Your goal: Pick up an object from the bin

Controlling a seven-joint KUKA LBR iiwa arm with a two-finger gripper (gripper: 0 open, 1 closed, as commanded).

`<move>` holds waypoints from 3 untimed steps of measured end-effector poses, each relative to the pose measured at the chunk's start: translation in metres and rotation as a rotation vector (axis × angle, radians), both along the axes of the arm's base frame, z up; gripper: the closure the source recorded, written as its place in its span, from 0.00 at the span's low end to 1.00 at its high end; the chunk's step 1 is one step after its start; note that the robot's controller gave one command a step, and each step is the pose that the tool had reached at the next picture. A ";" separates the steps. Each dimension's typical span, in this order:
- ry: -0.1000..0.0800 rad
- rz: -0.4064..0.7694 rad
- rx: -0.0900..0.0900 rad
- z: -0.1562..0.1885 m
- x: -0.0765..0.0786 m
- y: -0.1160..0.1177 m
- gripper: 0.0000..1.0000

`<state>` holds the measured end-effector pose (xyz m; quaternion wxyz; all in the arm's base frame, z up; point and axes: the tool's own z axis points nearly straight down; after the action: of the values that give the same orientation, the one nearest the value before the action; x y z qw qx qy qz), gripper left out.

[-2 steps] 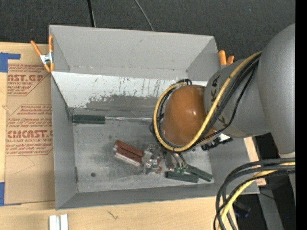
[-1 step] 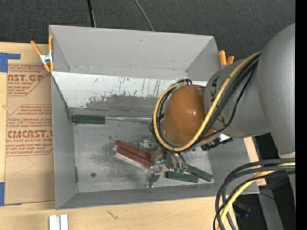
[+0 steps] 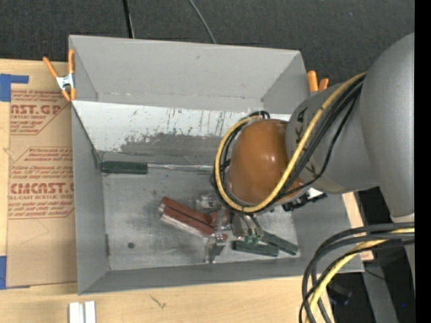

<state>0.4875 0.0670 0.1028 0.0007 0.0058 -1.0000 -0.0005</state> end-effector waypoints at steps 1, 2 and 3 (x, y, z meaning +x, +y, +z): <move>0.002 0.162 0.000 -0.029 0.087 0.016 1.00; 0.001 0.162 0.000 -0.029 0.087 0.016 1.00; -0.003 0.131 0.000 0.078 0.090 0.022 1.00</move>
Offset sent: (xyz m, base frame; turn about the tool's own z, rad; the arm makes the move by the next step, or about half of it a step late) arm 0.0000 0.0000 0.0000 0.0000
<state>0.5775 0.0888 0.1805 -0.0007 0.0715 -0.9974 -0.0006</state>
